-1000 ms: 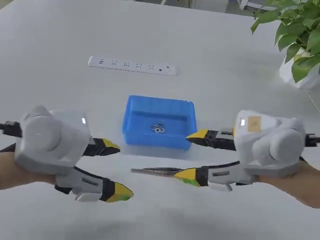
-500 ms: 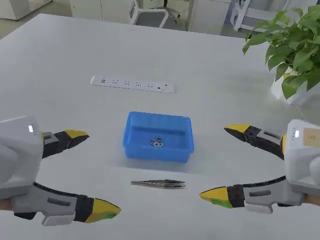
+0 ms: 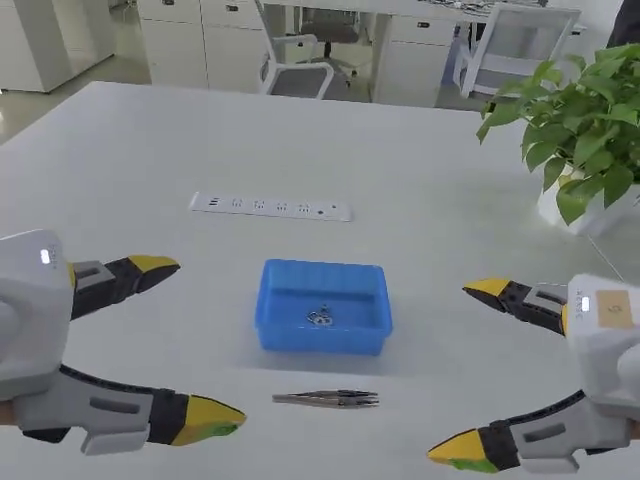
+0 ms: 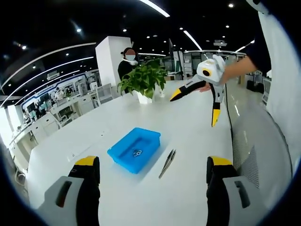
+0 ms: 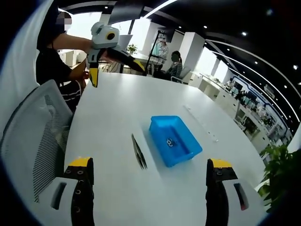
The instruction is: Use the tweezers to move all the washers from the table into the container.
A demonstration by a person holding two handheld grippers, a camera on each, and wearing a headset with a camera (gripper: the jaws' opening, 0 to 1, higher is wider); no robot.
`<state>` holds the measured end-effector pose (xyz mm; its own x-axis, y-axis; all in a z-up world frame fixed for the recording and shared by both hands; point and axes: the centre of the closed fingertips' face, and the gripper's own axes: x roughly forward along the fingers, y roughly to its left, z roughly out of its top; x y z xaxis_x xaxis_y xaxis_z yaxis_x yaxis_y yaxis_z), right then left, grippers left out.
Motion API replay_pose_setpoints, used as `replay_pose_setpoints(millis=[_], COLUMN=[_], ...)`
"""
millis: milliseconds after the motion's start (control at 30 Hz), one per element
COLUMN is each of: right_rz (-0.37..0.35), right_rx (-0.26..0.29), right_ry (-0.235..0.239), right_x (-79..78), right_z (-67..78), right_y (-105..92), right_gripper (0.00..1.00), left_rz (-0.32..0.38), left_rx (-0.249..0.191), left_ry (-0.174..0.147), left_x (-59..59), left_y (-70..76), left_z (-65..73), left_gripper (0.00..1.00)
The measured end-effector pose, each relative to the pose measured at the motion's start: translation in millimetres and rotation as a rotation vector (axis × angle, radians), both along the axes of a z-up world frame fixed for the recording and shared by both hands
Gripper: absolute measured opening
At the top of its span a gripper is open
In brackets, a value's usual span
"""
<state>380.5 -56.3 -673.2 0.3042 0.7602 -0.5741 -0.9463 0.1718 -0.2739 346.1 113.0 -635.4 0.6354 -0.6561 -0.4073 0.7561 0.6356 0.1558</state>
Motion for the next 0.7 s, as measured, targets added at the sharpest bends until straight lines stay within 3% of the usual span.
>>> replay_pose_setpoints(millis=[100, 367, 700], right_rz=[0.023, 0.014, 0.006], right_rx=[-0.010, -0.001, -0.007], right_ry=[0.011, 0.017, 0.031], right_x=[-3.0, 0.1, -4.8], right_z=[1.8, 7.1, 3.4], right_y=[-0.4, -1.2, -7.6], right_gripper=[1.00, 1.00, 1.00], left_rz=[-0.014, -0.033, -0.047], left_rx=[0.059, 0.053, 0.058], left_ry=[-0.009, -0.005, -0.025], left_x=[-0.7, -1.8, -1.7], left_y=[-0.3, -7.5, -10.2], left_z=[-2.6, 1.2, 7.2], left_gripper=[1.00, 1.00, 1.00])
